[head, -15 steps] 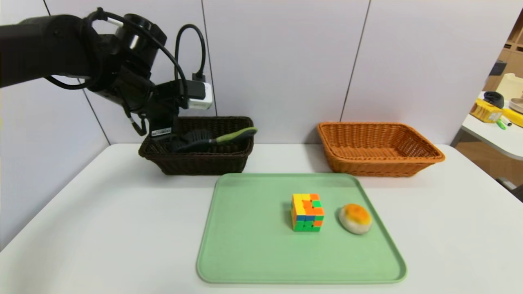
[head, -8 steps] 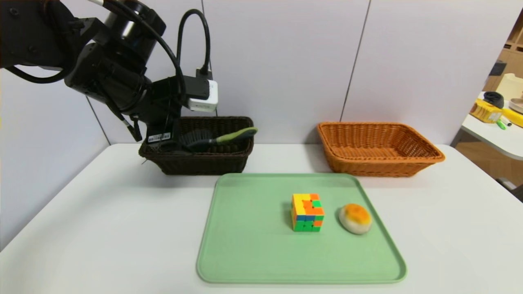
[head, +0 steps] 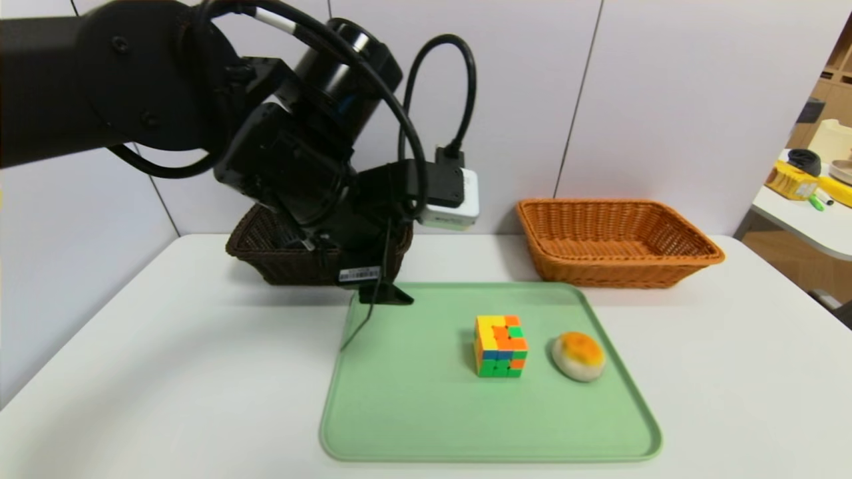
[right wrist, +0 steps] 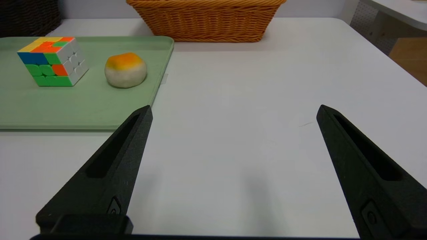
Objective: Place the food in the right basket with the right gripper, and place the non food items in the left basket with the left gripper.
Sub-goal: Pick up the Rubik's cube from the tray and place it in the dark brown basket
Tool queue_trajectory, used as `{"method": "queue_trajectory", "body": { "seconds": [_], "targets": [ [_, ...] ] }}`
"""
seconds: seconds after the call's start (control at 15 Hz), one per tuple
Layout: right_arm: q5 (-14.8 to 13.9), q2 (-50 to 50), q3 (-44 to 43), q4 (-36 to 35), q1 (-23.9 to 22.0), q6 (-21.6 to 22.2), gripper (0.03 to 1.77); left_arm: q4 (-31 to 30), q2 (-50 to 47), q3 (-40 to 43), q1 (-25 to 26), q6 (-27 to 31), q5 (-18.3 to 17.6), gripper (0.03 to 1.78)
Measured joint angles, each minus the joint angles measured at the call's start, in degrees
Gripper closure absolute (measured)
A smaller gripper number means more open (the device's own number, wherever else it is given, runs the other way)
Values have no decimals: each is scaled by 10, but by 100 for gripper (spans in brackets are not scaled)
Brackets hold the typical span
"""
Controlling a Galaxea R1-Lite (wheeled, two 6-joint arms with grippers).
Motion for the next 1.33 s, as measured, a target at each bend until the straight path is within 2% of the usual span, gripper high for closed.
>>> {"method": "queue_trajectory", "body": {
  "seconds": [0.27,0.47,0.67,1.07,1.33],
  "targets": [
    [0,0,0,0,0,0,10,-17,37,-2,-74,-85,0,13],
    [0,0,0,0,0,0,10,-63,68,-2,-100,-104,0,12],
    [0,0,0,0,0,0,10,-93,97,-2,-111,-124,-8,12],
    [0,0,0,0,0,0,10,-95,133,-2,-116,-151,-55,12],
    [0,0,0,0,0,0,10,-95,151,-2,-106,-154,-68,12]
  ]
}}
